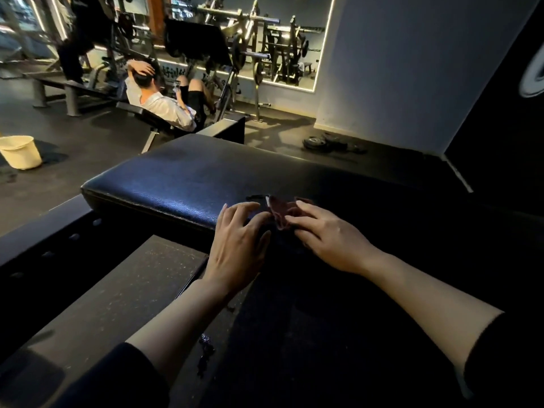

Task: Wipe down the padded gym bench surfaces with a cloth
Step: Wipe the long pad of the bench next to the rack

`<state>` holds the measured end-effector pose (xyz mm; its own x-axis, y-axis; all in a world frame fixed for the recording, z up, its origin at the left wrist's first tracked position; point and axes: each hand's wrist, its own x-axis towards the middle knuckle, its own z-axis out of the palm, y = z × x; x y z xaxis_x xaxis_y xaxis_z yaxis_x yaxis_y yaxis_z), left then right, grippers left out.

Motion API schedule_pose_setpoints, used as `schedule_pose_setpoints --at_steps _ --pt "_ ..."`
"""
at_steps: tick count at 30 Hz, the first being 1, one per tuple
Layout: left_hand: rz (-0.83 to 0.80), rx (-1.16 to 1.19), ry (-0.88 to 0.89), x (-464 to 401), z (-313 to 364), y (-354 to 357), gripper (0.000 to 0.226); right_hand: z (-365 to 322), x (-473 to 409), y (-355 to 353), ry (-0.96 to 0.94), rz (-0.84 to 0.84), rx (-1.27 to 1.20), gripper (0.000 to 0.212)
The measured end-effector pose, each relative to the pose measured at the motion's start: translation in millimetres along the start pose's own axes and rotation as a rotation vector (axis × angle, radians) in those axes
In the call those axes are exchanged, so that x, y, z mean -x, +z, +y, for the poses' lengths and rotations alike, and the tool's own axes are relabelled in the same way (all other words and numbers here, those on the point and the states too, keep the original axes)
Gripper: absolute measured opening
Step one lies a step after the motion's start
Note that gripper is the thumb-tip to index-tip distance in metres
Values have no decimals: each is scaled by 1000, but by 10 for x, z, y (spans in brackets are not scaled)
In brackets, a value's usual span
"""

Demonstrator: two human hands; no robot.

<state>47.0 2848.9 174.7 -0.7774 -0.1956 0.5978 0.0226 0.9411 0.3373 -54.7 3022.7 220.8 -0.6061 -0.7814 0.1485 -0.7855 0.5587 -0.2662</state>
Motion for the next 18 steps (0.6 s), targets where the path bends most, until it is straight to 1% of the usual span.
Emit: schedule_pose_setpoints --at_steps 3,6,7,8,10,11,12,14,15,16,18 --pt "-50 -34 26 -211 13 70 28 451 -48 -171 142 -19 29 40" --pt "-106 -90 -12 -431 -25 49 29 623 -417 -165 290 22 56 42" --pt "-106 -107 -29 -486 -61 37 30 575 -555 -121 296 29 50 42" --pt "-100 -124 -47 -533 -103 15 32 475 -678 -61 252 34 38 42" --pt "-92 -157 -95 -607 -190 -44 31 172 -807 79 44 7 25 42" --pt "-88 -170 -123 -633 -239 -67 27 53 -813 134 -62 -20 17 42" --pt "-79 -180 -153 -655 -287 -86 23 4 -817 160 -144 -47 2 42" --pt "-62 -206 -206 -692 -373 -126 22 146 -953 111 -220 -95 -10 41" --pt "-62 -220 -227 -709 -421 -149 22 300 -1082 66 -201 -95 2 40" --pt "-62 -231 -246 -717 -469 -167 23 487 -1238 20 -127 -77 18 40" --pt "-62 -263 -290 -738 -556 -209 31 771 -1553 -65 83 -18 32 41"
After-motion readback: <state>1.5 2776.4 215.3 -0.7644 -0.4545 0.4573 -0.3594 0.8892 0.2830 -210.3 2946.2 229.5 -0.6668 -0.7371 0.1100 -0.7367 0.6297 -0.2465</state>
